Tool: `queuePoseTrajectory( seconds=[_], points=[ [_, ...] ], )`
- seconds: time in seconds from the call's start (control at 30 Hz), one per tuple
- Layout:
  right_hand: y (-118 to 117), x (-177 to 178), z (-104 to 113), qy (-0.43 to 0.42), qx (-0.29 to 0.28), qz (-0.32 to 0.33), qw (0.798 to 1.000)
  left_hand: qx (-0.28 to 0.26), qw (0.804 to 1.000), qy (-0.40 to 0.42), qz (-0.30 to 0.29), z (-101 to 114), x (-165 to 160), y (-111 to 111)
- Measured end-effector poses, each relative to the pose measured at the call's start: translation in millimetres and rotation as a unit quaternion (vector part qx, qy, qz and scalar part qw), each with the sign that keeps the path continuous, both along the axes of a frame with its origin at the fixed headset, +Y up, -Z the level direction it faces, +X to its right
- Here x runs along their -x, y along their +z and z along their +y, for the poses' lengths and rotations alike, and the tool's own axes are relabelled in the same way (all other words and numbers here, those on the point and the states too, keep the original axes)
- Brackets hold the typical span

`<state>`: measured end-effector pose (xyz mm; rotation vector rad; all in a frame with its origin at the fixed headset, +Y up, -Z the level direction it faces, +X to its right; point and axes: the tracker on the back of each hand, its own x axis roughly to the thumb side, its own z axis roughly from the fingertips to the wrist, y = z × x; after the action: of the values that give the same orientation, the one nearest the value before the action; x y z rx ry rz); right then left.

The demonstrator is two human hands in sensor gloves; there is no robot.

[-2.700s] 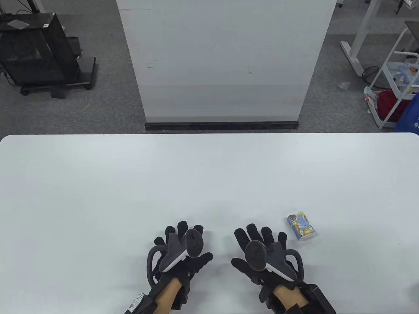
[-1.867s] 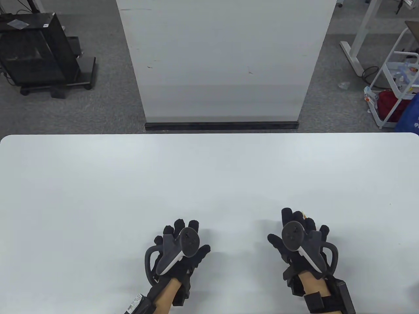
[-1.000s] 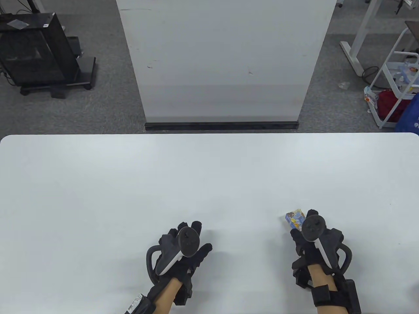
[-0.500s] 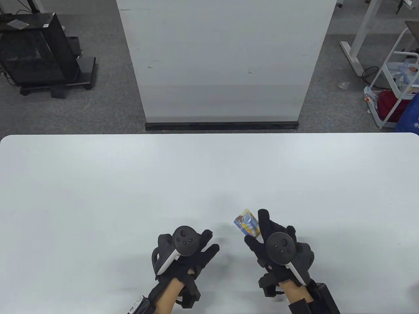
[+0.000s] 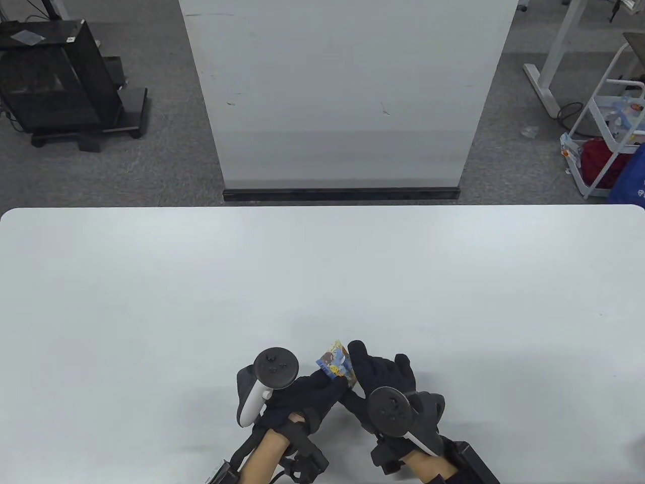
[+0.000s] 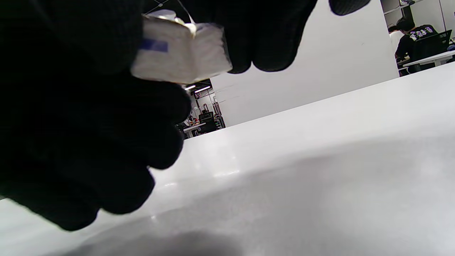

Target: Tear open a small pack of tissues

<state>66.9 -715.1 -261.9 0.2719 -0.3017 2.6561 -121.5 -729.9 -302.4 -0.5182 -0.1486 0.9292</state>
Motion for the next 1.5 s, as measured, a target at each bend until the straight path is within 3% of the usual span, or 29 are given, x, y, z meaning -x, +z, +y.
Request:
queuePoseTrajectory(
  seconds=[0.17, 0.37, 0.53, 0.77, 1.0, 1.33, 1.5],
  points=[
    [2, -1, -3, -0.058, 0.029, 0.007, 0.998, 0.016, 0.993, 0.116, 0.032, -4, 1, -2],
    [0, -9, -3, -0.072, 0.033, 0.013, 0.997, -0.019, 0.993, 0.09, 0.078, -1, 13, -6],
    [-2, -18, 2, 0.007, -0.035, 0.008, 0.999, -0.011, 0.997, 0.054, 0.048, -2, 18, -12],
    [-2, -11, 3, 0.043, -0.057, 0.033, 0.997, -0.004, 0.998, 0.054, -0.031, -4, 10, -14],
    [-3, -18, 6, -0.006, -0.054, 0.043, 0.998, 0.005, 0.991, 0.096, -0.089, -2, 6, -13],
    [0, -18, 4, -0.019, -0.088, 0.045, 0.995, 0.01, 0.989, 0.116, -0.094, -2, 4, -11],
    [-1, -17, 2, -0.018, -0.079, 0.057, 0.995, 0.027, 0.987, 0.128, -0.093, -8, 3, -12]
  ],
)
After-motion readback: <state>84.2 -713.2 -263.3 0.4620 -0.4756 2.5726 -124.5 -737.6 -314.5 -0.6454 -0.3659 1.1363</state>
